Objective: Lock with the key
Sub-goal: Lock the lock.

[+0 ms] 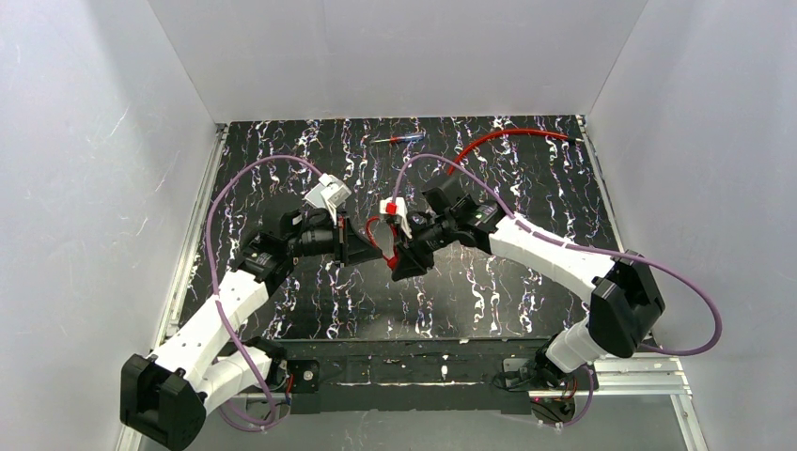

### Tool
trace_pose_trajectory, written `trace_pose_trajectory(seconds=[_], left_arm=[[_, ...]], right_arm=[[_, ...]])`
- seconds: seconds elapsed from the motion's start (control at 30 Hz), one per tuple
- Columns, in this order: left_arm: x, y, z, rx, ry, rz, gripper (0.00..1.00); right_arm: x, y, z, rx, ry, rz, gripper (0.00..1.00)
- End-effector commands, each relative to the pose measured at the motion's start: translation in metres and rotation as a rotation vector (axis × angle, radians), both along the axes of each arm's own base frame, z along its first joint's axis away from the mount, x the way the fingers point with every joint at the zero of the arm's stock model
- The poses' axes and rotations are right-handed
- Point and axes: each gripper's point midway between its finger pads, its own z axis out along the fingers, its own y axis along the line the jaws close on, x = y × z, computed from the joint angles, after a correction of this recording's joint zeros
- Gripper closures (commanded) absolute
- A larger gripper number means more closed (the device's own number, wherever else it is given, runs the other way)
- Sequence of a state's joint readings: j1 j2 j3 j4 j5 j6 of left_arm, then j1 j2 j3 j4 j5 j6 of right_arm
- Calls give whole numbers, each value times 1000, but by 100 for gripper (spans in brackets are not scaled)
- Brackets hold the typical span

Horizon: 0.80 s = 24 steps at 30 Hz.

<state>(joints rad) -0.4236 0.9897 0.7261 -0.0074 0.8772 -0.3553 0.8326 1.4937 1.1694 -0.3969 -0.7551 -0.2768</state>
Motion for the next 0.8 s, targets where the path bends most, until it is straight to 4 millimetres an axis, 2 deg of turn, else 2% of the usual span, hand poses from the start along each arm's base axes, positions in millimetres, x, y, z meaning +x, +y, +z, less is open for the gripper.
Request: trace_pose_trajectory(seconds=[0.0, 0.2, 0.4, 0.47, 0.6, 0.77], left_arm=[[-39, -1, -42, 64, 180, -101, 100], [-45, -2, -47, 62, 208, -113, 100], [-50, 0, -48, 72, 203, -123, 100], [-48, 3, -42, 79, 177, -115, 100], [-43, 9, -26, 60, 147, -102, 100], [-35, 5, -10, 27, 113, -105, 100]], right_arm=[[16, 44, 119, 372, -245, 84, 99], [18, 50, 135, 408, -233, 76, 99], [33, 50, 152, 469, -198, 40, 99], [34, 47, 150, 471, -176, 32, 99], [39, 35, 133, 451, -130, 1, 99], [32, 28, 110, 437, -61, -9, 99]])
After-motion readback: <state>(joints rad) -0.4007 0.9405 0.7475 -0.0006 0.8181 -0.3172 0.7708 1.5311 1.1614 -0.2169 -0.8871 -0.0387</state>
